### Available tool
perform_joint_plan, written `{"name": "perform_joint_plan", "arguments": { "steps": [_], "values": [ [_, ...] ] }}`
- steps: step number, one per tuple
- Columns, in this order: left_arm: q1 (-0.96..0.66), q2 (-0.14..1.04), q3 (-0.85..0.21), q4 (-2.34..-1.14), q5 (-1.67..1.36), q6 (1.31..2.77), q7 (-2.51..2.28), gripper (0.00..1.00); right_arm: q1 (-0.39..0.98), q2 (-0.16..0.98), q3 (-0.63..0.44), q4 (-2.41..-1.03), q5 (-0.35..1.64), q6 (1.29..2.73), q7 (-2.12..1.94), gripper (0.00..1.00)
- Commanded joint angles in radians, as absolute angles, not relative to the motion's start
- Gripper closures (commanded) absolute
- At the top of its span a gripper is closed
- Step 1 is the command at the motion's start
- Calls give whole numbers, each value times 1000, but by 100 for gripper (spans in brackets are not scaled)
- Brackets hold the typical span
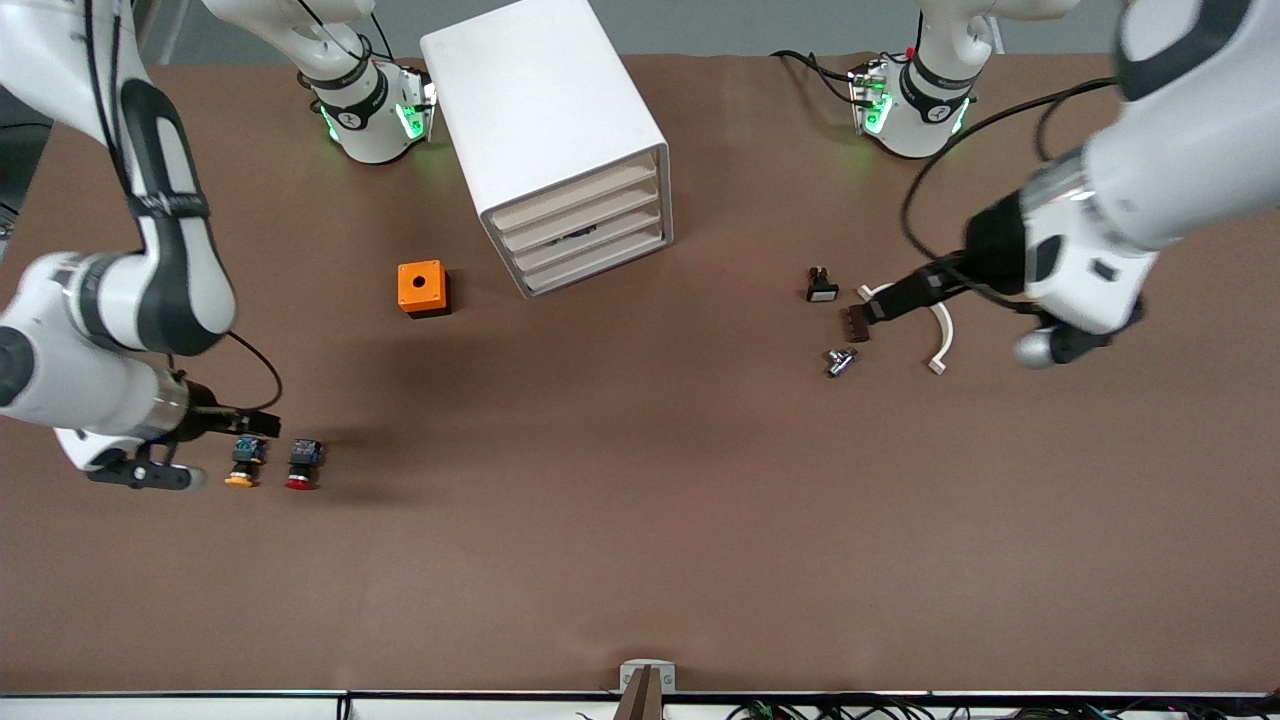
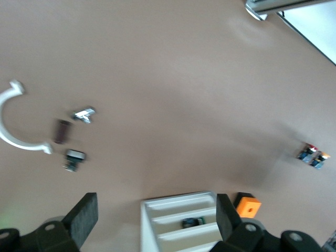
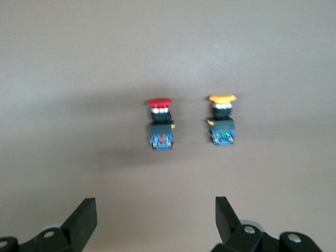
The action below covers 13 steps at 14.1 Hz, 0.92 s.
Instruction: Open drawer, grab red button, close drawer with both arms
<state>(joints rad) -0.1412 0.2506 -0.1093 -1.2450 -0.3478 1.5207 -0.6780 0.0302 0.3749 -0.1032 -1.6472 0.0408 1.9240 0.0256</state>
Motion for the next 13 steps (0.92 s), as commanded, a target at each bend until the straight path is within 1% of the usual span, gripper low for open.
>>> {"name": "perform_joint_plan", "arguments": {
  "steps": [1,3,4,6,8,11,13],
  "values": [
    [-62,207,-117,-1284,-333,1470,-534,1,15,301,-89,-1570,38,1756,6,0],
    [-20,206,-117,-1292,-280,1441,-436,1,14,275,-89,-1504,38,1613,8,0],
    [-18,207,-117,-1295,-246,1434,-399,1,15,258,-90,-1488,37,1576,6,0],
    [-29,209,-95,-1327,-198,1436,-341,1,14,213,-89,-1488,28,1555,-11,0],
    [-75,210,-22,-1377,-195,1465,-290,1,12,186,-91,-1488,26,1554,-35,0],
    [-100,183,31,-1481,-175,1534,-230,1,17,179,-89,-1456,26,1546,-23,0],
    [-115,140,34,-1581,-128,1623,-225,1,12,179,-95,-1402,29,1464,-18,0]
  ]
}}
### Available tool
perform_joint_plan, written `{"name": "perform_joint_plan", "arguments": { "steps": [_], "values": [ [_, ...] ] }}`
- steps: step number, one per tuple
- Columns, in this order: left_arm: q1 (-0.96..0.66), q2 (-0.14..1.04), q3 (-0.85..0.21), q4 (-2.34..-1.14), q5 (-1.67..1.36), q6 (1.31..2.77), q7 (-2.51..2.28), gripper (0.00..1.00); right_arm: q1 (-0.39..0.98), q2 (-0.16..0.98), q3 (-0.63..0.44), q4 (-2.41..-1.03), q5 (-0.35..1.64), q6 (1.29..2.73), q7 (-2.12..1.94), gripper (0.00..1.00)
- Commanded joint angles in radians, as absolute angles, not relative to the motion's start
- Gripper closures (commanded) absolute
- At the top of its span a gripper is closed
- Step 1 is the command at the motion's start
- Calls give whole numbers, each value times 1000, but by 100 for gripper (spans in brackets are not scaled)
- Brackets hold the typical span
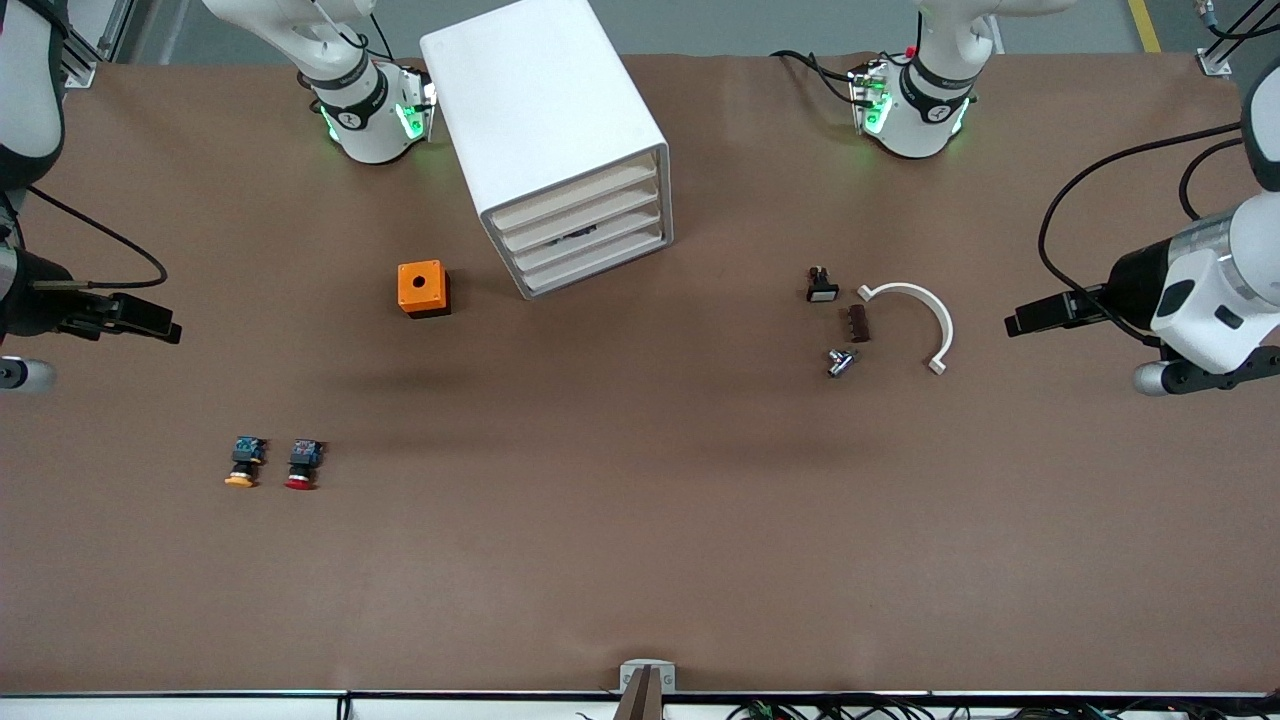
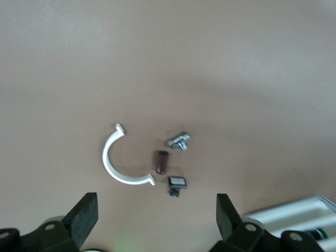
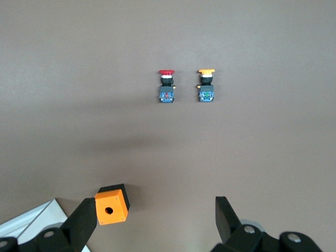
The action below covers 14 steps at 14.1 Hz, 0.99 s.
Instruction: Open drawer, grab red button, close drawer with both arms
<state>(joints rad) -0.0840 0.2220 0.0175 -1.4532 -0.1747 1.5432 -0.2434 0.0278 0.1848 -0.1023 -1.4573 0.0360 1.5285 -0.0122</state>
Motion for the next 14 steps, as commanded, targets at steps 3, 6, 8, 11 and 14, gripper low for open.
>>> {"name": "perform_joint_plan", "arguments": {
  "steps": [3,6,8,11,14],
  "values": [
    [-91,63,34,-1722,-103,1716,-166,1,-9,183,-91,-1351,32,1433,-23,0],
    [-35,3,23,-1825,-103,1781,-88,1,-23,175,-91,-1351,40,1407,-18,0],
    [7,-14,-11,-1854,-101,1807,-86,1,-25,154,-91,-1361,43,1364,-28,0],
    [18,-15,-35,-1858,-89,1833,-87,1,-25,106,-89,-1419,44,1353,-32,0],
    [21,-60,-35,-1850,-89,1825,-87,0,-17,78,-86,-1448,34,1374,-35,0]
  ]
}}
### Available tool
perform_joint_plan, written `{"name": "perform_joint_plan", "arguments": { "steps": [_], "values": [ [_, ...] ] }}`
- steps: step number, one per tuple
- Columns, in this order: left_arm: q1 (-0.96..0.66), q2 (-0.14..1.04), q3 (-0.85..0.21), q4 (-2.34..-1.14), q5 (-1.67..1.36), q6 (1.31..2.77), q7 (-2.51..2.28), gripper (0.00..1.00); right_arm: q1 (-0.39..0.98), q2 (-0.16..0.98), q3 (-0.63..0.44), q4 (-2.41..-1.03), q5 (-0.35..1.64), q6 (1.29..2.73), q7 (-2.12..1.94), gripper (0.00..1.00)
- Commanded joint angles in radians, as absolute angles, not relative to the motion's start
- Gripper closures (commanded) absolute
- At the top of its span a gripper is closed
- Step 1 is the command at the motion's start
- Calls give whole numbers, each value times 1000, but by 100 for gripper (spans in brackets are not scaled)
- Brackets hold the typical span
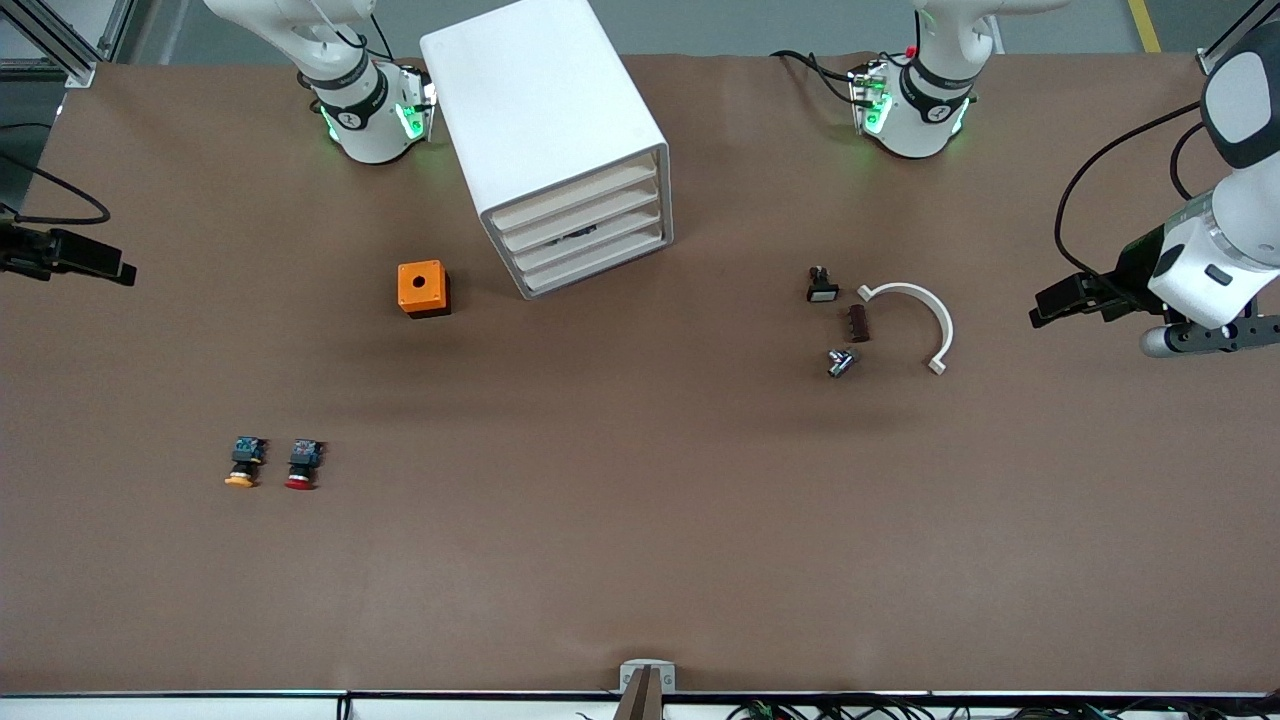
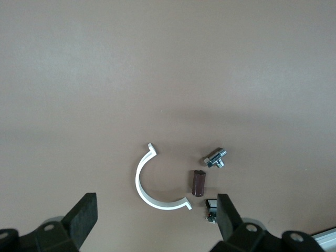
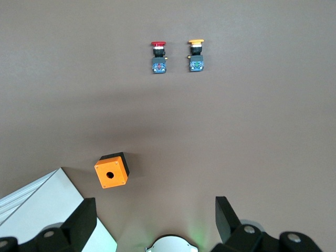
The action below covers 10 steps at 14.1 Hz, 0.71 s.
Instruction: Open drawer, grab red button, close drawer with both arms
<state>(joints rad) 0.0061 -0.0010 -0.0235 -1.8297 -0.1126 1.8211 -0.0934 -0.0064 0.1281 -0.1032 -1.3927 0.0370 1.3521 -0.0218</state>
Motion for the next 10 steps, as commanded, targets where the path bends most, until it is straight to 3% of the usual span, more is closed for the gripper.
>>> {"name": "perform_joint_plan", "arguments": {
  "steps": [1,6,10],
  "values": [
    [21,-75,-34,-1845,-89,1821,-87,0,-11,71,-84,-1448,31,1377,-35,0],
    [21,-91,-28,-1682,-64,1646,-91,1,-6,-6,-84,-1555,23,1472,-90,0],
    [20,-63,-26,-1602,-63,1618,-91,1,-18,-40,-86,-1605,23,1506,-98,0]
  ]
}}
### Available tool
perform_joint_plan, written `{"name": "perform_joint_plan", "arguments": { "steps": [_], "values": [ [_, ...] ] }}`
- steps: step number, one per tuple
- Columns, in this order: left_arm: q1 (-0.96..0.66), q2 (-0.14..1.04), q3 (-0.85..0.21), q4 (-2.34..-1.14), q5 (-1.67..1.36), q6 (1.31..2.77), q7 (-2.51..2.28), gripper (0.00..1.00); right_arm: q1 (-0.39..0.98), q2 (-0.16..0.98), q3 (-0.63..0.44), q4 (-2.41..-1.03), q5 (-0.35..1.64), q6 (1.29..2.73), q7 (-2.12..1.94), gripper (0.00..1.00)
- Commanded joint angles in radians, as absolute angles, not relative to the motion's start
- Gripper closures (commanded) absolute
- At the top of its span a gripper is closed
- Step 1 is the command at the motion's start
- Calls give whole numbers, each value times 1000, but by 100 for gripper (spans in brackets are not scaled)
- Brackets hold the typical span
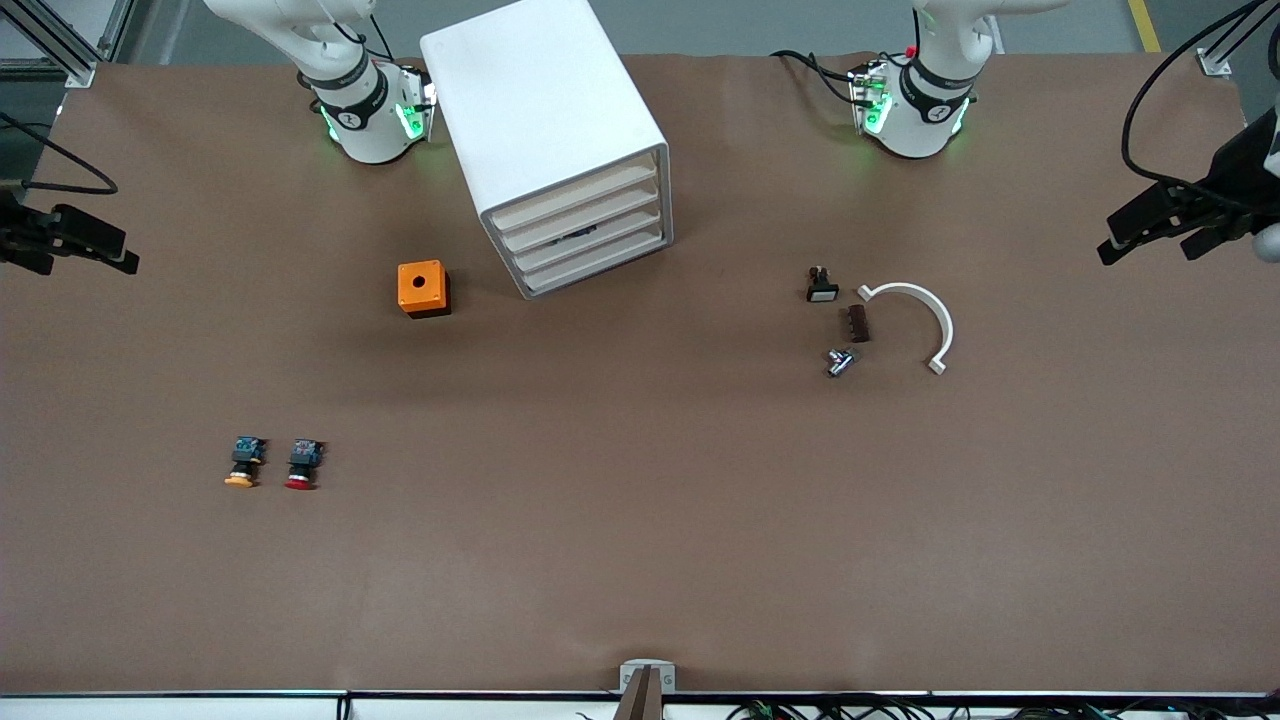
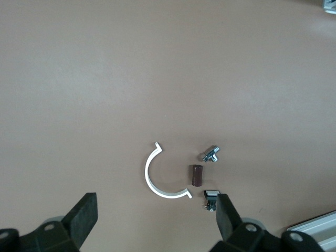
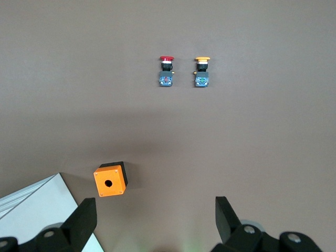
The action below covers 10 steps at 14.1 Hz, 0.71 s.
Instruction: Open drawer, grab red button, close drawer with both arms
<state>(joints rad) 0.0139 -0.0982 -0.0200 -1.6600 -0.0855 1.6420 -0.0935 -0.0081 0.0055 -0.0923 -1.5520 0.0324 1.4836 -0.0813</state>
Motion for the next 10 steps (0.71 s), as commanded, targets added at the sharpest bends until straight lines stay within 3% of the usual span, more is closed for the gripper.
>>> {"name": "perform_joint_plan", "arguments": {
  "steps": [1,5,10],
  "values": [
    [20,-37,-26,-1568,-61,1620,-89,0,-17,-41,-89,-1606,23,1505,-98,0],
    [14,87,-28,-1444,-66,1629,-91,0,-15,-44,-90,-1606,23,1509,-129,0],
    [18,101,-26,-1433,-58,1632,-89,0,-12,-48,-92,-1606,23,1514,-130,0]
  ]
}}
